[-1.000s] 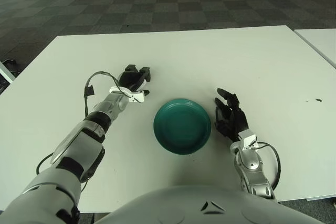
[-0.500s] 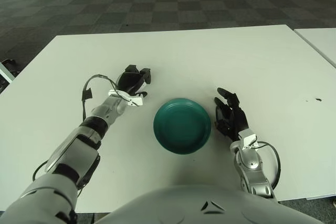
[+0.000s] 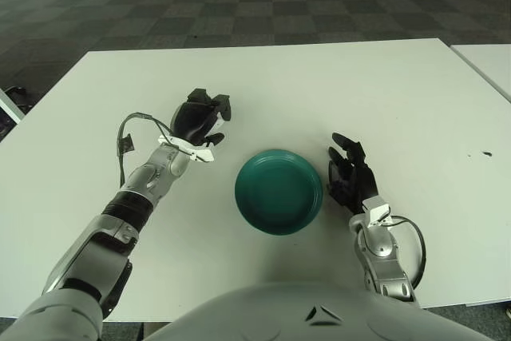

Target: Put the charger into the plate.

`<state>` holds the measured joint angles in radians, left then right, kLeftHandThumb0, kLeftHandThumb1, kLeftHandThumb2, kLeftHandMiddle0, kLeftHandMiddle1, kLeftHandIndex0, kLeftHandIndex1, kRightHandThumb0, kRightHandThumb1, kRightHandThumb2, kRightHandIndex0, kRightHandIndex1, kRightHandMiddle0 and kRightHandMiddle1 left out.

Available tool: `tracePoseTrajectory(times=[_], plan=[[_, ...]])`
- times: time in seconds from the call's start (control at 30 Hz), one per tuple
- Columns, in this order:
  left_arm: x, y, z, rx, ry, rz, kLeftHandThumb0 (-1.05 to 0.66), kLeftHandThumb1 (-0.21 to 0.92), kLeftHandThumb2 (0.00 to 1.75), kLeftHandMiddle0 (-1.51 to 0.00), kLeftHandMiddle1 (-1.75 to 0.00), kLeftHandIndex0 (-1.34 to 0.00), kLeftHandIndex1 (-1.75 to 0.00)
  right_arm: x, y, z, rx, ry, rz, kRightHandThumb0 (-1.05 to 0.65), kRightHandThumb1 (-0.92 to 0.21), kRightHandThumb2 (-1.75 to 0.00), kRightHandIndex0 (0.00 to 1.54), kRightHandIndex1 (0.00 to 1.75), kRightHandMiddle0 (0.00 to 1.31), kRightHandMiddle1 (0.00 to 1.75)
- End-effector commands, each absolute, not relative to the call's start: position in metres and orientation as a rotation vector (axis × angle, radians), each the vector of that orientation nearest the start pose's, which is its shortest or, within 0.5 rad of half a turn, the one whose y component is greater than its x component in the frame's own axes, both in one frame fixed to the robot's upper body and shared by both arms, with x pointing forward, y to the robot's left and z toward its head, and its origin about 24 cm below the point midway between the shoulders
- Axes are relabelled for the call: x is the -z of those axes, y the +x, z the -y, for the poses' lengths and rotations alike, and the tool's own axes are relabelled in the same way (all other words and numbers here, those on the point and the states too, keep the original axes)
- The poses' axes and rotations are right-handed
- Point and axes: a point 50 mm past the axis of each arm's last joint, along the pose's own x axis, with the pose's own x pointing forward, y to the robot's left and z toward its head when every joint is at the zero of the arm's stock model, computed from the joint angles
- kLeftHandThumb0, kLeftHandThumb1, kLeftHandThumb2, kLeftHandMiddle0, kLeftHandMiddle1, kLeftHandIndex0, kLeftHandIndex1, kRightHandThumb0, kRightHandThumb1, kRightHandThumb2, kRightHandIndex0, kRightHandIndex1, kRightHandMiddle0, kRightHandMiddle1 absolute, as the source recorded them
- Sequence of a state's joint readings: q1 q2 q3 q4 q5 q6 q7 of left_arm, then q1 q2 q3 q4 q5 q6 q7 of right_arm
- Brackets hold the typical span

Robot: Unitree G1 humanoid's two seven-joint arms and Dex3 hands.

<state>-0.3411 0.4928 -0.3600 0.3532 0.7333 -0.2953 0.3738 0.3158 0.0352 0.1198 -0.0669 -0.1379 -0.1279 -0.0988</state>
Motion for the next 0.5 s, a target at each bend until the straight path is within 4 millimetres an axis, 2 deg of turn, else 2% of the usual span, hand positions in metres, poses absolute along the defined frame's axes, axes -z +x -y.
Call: tracePoseTrajectory(times=[0.0,0.07,0.3,0.47], plan=[[-0.085,0.295,-0.159,0.146,1.198,0.527,-0.43,0.42,1.18,-1.07,-1.75,-0.52,-1.75,0.015,0.177,0.135,0.054,-0.097,-0.214,-0.65,-0.92,-0.74,0.44,0.02,0.00,0.69],[-0.095,0.289,-0.153,0.143,1.194,0.566,-0.43,0.43,1.17,-1.06,-1.75,-0.52,-1.75,0.015,0.177,0.135,0.054,-0.098,-0.215,-0.65,-0.92,-0.74,0.44,0.02,0.00,0.69],[-0.112,0.279,-0.142,0.142,1.181,0.663,-0.43,0.44,1.16,-1.06,-1.75,-0.51,-1.75,0.017,0.178,0.134,0.057,-0.093,-0.219,-0.63,-0.92,-0.73,0.45,0.02,0.00,0.71],[-0.118,0.273,-0.137,0.154,1.155,0.694,-0.44,0.42,1.18,-1.09,-1.75,-0.52,-1.75,0.019,0.178,0.132,0.059,-0.086,-0.222,-0.62,-0.92,-0.72,0.45,0.02,0.00,0.73]])
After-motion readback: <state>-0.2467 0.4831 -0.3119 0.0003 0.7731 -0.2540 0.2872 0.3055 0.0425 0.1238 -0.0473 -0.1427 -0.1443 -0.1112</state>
